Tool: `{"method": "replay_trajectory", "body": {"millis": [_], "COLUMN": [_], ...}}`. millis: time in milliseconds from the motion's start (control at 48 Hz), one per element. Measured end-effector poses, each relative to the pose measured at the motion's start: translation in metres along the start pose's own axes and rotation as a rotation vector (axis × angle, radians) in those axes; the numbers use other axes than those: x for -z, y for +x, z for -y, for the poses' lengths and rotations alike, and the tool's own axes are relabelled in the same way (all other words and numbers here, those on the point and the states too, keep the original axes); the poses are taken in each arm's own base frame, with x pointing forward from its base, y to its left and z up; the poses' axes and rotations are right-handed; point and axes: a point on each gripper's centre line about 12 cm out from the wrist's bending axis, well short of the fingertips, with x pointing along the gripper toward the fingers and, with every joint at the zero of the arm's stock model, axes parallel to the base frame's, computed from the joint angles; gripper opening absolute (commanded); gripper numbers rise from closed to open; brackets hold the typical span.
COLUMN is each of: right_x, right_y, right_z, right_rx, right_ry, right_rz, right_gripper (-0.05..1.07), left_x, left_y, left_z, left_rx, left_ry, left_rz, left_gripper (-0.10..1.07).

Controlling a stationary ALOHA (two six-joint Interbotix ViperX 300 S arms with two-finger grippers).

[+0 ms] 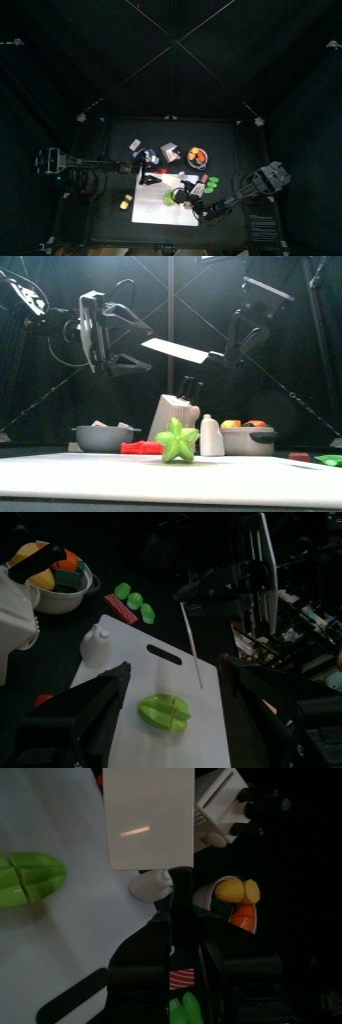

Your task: Grab cleaver with other hand

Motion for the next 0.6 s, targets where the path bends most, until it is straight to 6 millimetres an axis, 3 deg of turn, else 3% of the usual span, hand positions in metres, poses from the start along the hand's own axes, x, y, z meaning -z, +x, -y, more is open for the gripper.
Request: {"method": "replay_trajectory", "body": {"millis": [167,604], "right_x": [-0.0005,-0.0014], "right_y": [0.0013,0.0035], "right_z": [0.0011,0.0021], "right_rx": [0.003,0.002], "right_ry": [0.002,0.002], "right_rz": [-0.001,-0.003], "right_gripper": [0.45,0.45], "left_x": [-0.0002,0.0002], "left_y": [0.0035,0.0041], "left_z": [0.0011,0.0001], "left_rx": [0.020,0.020], "left_ry": [-0.004,-0.011], "left_rz": [0.009,0.010], "left_gripper": [0.96,0.56]}}
